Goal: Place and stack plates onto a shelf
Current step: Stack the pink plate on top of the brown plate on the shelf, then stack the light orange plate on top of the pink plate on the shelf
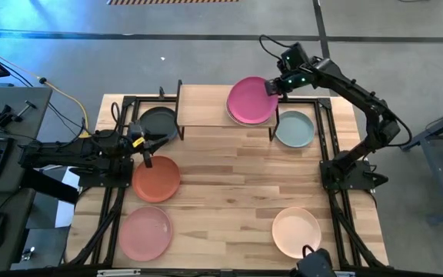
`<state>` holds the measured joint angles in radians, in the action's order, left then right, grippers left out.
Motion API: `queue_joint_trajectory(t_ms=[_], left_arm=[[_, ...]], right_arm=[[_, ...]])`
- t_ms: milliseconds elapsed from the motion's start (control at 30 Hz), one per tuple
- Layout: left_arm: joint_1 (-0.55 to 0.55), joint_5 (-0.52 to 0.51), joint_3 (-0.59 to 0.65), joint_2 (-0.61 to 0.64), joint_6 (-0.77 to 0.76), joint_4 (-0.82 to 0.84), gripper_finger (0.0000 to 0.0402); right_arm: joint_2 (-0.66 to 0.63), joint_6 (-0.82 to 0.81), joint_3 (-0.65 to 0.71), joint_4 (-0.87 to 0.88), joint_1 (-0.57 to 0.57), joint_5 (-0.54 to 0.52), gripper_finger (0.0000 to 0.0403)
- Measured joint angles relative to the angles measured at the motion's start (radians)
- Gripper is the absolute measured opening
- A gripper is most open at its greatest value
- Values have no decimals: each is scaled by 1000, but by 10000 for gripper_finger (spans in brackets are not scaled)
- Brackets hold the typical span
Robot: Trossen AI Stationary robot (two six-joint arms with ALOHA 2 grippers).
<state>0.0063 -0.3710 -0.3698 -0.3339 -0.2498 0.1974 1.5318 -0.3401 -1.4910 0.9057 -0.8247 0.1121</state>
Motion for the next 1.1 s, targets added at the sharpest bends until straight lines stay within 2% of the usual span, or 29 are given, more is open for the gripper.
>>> queue_joint_trajectory(t_ms=[400, 833, 1100], left_arm=[[0, 0, 0, 0, -3, -2, 90], [0, 0, 0, 0, -9, -9, 90], [0, -54, 0, 0, -9, -9, 90]], right_arm=[[66, 23, 0, -5, 16, 1, 5], [66, 25, 0, -12, 16, -54, 103], [61, 4, -28, 12, 13, -52, 115]])
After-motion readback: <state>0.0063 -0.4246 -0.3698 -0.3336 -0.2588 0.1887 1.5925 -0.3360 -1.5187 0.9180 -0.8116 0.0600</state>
